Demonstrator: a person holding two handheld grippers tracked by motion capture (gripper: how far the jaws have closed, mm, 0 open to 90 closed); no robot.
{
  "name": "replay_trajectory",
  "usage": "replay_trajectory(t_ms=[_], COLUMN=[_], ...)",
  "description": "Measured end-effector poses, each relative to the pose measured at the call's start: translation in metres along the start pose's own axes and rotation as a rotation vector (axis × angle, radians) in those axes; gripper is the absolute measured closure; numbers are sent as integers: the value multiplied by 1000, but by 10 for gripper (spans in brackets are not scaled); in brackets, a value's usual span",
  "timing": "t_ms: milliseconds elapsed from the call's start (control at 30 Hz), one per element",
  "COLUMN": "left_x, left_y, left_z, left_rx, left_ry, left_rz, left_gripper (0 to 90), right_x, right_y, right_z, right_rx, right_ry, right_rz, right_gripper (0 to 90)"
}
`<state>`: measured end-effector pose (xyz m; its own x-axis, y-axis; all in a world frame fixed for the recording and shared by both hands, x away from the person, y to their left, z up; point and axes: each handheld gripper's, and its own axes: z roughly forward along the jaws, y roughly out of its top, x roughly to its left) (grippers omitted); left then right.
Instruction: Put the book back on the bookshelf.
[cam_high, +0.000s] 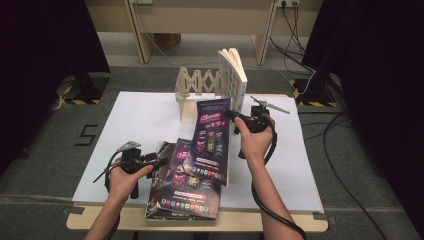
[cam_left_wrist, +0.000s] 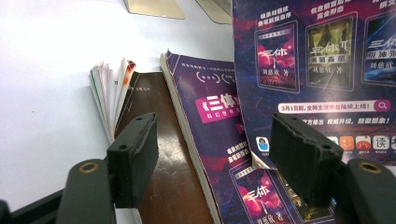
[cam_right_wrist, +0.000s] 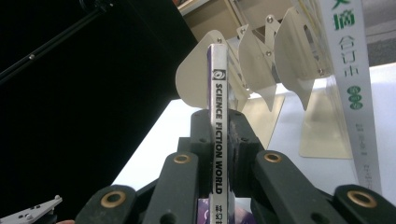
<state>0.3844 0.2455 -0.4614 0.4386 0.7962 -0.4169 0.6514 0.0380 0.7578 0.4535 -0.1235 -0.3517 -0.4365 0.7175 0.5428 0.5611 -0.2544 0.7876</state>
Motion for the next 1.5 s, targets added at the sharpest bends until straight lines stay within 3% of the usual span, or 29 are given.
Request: replay_trajectory(t_ms=[1500], left_x=[2], left_y=[0], left_z=[0], left_rx=[-2], left_ry=[8], left_rz=[-5], left_gripper=[318], right_x=[20], right_y=[34], right_z=[15], right_rx=[-124], right_ry=[-36], right_rz=[-73], right_gripper=[834])
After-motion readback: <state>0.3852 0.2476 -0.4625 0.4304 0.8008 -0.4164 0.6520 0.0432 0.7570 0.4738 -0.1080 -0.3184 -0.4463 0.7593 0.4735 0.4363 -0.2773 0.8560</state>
